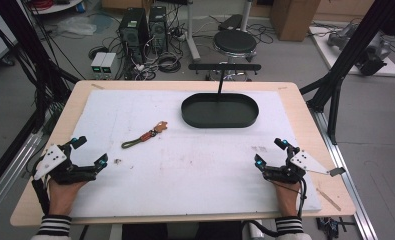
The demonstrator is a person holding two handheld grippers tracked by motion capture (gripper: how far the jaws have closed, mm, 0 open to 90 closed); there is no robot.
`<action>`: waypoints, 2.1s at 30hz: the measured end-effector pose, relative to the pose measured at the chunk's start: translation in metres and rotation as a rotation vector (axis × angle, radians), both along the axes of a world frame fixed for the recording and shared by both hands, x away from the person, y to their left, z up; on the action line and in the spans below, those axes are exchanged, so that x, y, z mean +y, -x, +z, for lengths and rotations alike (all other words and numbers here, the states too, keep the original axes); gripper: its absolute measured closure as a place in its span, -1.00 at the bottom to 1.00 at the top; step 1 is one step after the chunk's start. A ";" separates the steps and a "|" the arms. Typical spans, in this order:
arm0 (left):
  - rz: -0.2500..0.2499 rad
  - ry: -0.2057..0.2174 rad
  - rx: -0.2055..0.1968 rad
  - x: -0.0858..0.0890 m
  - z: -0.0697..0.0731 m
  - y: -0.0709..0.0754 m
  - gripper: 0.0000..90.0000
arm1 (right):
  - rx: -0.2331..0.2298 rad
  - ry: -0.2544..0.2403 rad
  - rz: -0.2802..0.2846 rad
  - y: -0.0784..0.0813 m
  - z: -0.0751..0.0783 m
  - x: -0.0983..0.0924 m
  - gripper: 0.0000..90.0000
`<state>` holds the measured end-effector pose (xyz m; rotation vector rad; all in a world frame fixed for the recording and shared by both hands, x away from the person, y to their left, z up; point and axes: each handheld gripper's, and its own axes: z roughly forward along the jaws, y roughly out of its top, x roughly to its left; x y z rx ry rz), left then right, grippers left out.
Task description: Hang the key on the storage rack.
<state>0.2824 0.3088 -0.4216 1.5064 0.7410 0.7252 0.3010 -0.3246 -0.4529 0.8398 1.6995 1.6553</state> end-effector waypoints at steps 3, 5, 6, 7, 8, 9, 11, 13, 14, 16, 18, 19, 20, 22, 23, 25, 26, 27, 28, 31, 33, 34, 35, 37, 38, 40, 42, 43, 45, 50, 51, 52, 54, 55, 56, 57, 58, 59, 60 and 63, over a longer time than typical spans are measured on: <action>-0.045 -0.043 0.020 -0.001 0.016 -0.009 -0.96 | -0.004 0.003 0.001 0.000 0.000 0.000 -0.93; -0.062 -0.081 0.046 -0.003 0.026 -0.016 -0.96 | -0.004 0.003 0.001 0.000 0.000 0.000 -0.93; -0.068 -0.101 0.054 -0.004 0.030 -0.019 -0.96 | 0.000 0.001 0.000 0.000 0.000 0.000 -0.93; -0.078 -0.117 0.058 -0.005 0.034 -0.023 -0.96 | -0.003 0.002 0.000 0.000 0.000 0.000 -0.93; -0.091 -0.126 0.065 -0.006 0.038 -0.027 -0.96 | -0.003 0.002 0.000 0.000 0.000 0.000 -0.93; -0.115 -0.146 0.084 -0.008 0.044 -0.035 -0.96 | -0.005 0.003 0.001 0.000 0.000 0.000 -0.93; -0.124 -0.170 0.095 -0.010 0.047 -0.039 -0.96 | -0.003 0.002 0.001 0.000 0.000 0.000 -0.93; -0.129 -0.208 0.122 -0.012 0.052 -0.048 -0.96 | 0.000 -0.002 -0.001 0.000 0.000 0.000 -0.93; -0.132 -0.219 0.139 -0.014 0.055 -0.053 -0.96 | 0.000 -0.002 -0.001 0.000 0.000 0.000 -0.93; -0.146 -0.263 0.193 -0.018 0.061 -0.064 -0.96 | 0.001 0.000 -0.002 0.000 0.000 0.000 -0.93; -0.159 -0.281 0.220 -0.020 0.062 -0.069 -0.96 | 0.000 0.000 -0.001 0.000 0.000 0.000 -0.93; -0.157 -0.306 0.226 -0.021 0.063 -0.073 -0.96 | -0.001 0.000 -0.002 0.000 0.000 0.000 -0.93; -0.158 -0.337 0.241 -0.023 0.065 -0.078 -0.96 | 0.000 -0.001 0.000 0.000 0.000 0.000 -0.93; -0.160 -0.359 0.262 -0.026 0.066 -0.084 -0.96 | 0.001 -0.003 0.000 0.000 0.000 0.000 -0.93; -0.170 -0.401 0.281 -0.029 0.069 -0.092 -0.96 | 0.001 -0.002 0.000 0.000 0.000 0.000 -0.93; -0.173 -0.421 0.290 -0.031 0.070 -0.095 -0.96 | 0.001 -0.002 0.000 0.000 0.000 0.000 -0.93; -0.180 -0.435 0.300 -0.034 0.071 -0.099 -0.96 | 0.001 -0.003 0.000 0.000 0.000 0.000 -0.93; -0.188 -0.449 0.315 -0.036 0.071 -0.102 -0.96 | -0.001 -0.001 -0.001 0.000 0.000 0.000 -0.93; -0.197 -0.468 0.329 -0.039 0.072 -0.105 -0.96 | -0.001 -0.001 -0.001 0.000 0.000 0.000 -0.93; -0.212 -0.518 0.357 -0.047 0.074 -0.114 -0.96 | 0.001 -0.003 -0.001 0.000 0.000 0.000 -0.93; -0.221 -0.538 0.378 -0.050 0.074 -0.119 -0.96 | 0.000 -0.003 -0.001 0.000 0.000 0.000 -0.93; -0.224 -0.553 0.388 -0.052 0.074 -0.122 -0.96 | -0.001 -0.001 -0.001 0.000 0.000 0.000 -0.93; -0.233 -0.581 0.399 -0.055 0.073 -0.125 -0.96 | 0.001 -0.003 -0.001 0.000 0.000 0.000 -0.93; -0.238 -0.608 0.418 -0.059 0.071 -0.129 -0.96 | 0.001 -0.002 -0.001 0.000 0.000 0.000 -0.93; -0.247 -0.626 0.432 -0.061 0.070 -0.131 -0.96 | 0.002 -0.003 0.000 0.000 0.000 0.000 -0.93; -0.265 -0.669 0.465 -0.068 0.065 -0.137 -0.96 | 0.003 -0.005 0.001 0.000 0.000 0.000 -0.93; -0.272 -0.707 0.484 -0.074 0.063 -0.141 -0.96 | 0.002 -0.004 0.002 0.000 0.000 0.000 -0.93; -0.277 -0.712 0.488 -0.075 0.062 -0.143 -0.96 | 0.004 -0.005 0.002 0.000 0.000 0.000 -0.93; -0.286 -0.719 0.506 -0.079 0.059 -0.146 -0.93 | 0.002 -0.002 0.000 0.000 0.000 0.000 -0.93; -0.293 -0.764 0.549 -0.086 0.052 -0.152 -0.93 | 0.003 -0.005 0.002 0.000 0.000 0.000 -0.93; -0.293 -0.764 0.549 -0.086 0.052 -0.152 -0.93 | 0.002 -0.004 0.003 0.000 0.000 0.000 -0.93; -0.300 -0.782 0.559 -0.089 0.050 -0.154 -0.93 | 0.004 -0.006 0.003 0.000 0.000 0.000 -0.93; -0.304 -0.794 0.567 -0.092 0.047 -0.155 -0.91 | 0.003 -0.005 0.002 0.000 0.000 0.000 -0.94; -0.308 -0.797 0.577 -0.092 0.045 -0.155 -0.86 | 0.003 -0.005 0.002 0.000 0.000 0.000 -0.93; -0.308 -0.797 0.577 -0.092 0.045 -0.155 -0.81 | 0.003 -0.004 0.002 0.000 0.000 0.000 -0.93; -0.313 -0.812 0.592 -0.093 0.043 -0.156 -0.80 | 0.002 -0.004 0.002 0.000 0.000 0.000 -0.93; -0.313 -0.812 0.592 -0.093 0.043 -0.156 -0.80 | 0.002 -0.004 0.002 0.000 0.000 0.000 -0.93; -0.313 -0.829 0.608 -0.095 0.039 -0.156 -0.80 | 0.003 -0.005 0.002 0.000 0.000 0.000 -0.93; -0.316 -0.844 0.614 -0.096 0.038 -0.156 -0.79 | 0.002 -0.004 0.002 0.000 0.000 -0.001 -0.93; -0.317 -0.860 0.625 -0.097 0.035 -0.156 -0.75 | 0.004 -0.005 0.002 0.000 0.000 0.000 -0.93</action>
